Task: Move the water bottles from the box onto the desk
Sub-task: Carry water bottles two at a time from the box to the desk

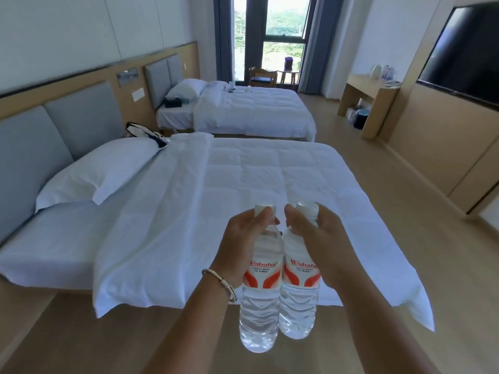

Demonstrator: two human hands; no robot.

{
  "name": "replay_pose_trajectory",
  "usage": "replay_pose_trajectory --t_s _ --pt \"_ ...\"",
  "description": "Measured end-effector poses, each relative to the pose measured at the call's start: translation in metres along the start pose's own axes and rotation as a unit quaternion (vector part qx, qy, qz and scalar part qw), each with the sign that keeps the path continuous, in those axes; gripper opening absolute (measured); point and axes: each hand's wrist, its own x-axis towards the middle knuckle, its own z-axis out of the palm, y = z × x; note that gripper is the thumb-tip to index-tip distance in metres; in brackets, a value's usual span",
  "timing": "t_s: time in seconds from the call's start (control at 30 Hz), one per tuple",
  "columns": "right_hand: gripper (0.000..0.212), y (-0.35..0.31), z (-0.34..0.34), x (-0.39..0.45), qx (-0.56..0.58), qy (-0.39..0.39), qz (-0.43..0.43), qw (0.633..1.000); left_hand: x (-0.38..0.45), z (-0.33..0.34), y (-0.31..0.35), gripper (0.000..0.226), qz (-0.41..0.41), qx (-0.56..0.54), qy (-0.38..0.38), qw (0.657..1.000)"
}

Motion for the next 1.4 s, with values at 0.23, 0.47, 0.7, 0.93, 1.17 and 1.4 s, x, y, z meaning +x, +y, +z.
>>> replay_pose_trajectory --t_s 0.23,0.47,0.7,0.93,1.17,1.4 --pt "0.028 0.029 -0.093 0.072 -0.011 0.034 0.03 0.999 0.078 0.102 -0.008 0.047 0.005 0.032 -0.02 0.999" --pt "0.036 0.053 -0.198 0.155 -0.01 0.011 0.04 0.999 0.159 0.204 -0.011 0.048 -0.037 -0.041 -0.084 0.995" --pt "0.041 0.088 -0.292 0.199 -0.01 0.035 0.067 0.997 0.2 0.305 -0.017 0.04 -0.058 -0.097 -0.115 0.987" --pt "0.042 0.124 -0.404 0.216 0.02 0.029 0.056 0.998 0.214 0.422 -0.025 0.057 -0.048 -0.074 -0.111 0.99" --pt "0.038 0.146 -0.542 0.231 0.035 -0.007 0.037 0.999 0.212 0.565 -0.019 0.053 -0.026 -0.033 -0.084 0.996" --pt "0.042 0.16 -0.657 0.246 0.047 -0.022 0.017 0.999 0.223 0.677 -0.008 0.056 -0.006 -0.031 -0.088 0.996"
